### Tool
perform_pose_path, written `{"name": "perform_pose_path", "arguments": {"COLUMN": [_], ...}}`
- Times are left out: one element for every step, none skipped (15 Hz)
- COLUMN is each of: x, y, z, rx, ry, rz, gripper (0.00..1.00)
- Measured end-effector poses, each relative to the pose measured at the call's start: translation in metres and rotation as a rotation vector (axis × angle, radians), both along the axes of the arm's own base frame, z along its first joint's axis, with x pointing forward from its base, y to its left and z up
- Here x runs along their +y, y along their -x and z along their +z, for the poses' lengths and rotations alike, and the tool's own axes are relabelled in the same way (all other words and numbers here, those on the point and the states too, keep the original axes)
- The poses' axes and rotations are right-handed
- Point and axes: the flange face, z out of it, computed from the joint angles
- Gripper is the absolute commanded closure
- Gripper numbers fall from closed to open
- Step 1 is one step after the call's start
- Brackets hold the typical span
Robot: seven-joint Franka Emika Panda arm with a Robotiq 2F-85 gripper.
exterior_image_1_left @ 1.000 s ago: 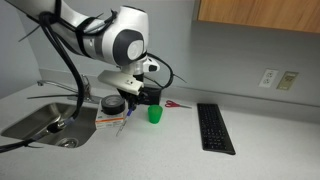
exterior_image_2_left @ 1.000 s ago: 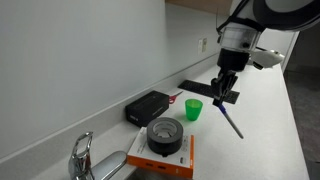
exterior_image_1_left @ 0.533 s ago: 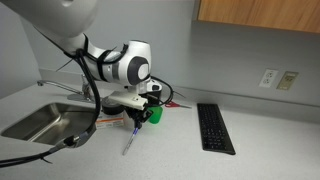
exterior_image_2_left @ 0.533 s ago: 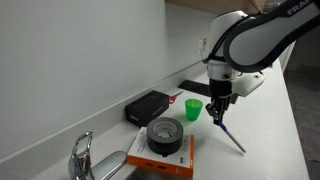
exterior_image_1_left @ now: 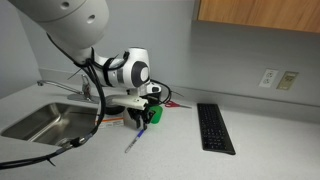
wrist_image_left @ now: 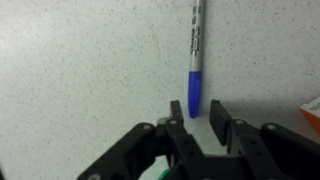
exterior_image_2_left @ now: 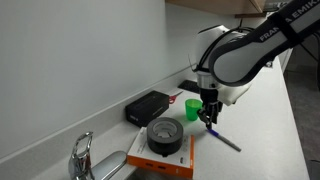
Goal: Pick up the pen from the green cup and place it on the table
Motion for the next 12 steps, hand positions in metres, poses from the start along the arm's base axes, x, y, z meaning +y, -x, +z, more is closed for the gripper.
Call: {"name": "perform_pose_path", "arguments": {"x": [0.000, 0.000, 0.000, 0.000, 0.000, 0.000, 0.000, -0.001, -0.001, -0.001, -0.001, -0.001], "y": [-0.002, -0.004, -0.006, -0.008, -0.009, -0.010, -0.012, -0.013, -0.014, -0.014, -0.015, -0.016], "z": [0.000, 0.000, 0.000, 0.001, 0.002, 0.003, 0.003, 0.003, 0.004, 0.004, 0.005, 0.006], "rx": [-0.001, -0.004, -0.006, -0.009, -0.012, -0.014, -0.016, -0.018, -0.019, -0.021, -0.023, -0.024], "ry": [0.001, 0.002, 0.003, 0.003, 0.004, 0.005, 0.005, 0.006, 0.006, 0.006, 0.007, 0.007], "rz": [0.000, 0.001, 0.001, 0.001, 0.001, 0.001, 0.001, 0.002, 0.002, 0.001, 0.001, 0.001], "gripper": [0.24, 0.17, 0.08, 0.02, 0.00, 0.00, 0.00, 0.00, 0.00, 0.00, 0.00, 0.00]}}
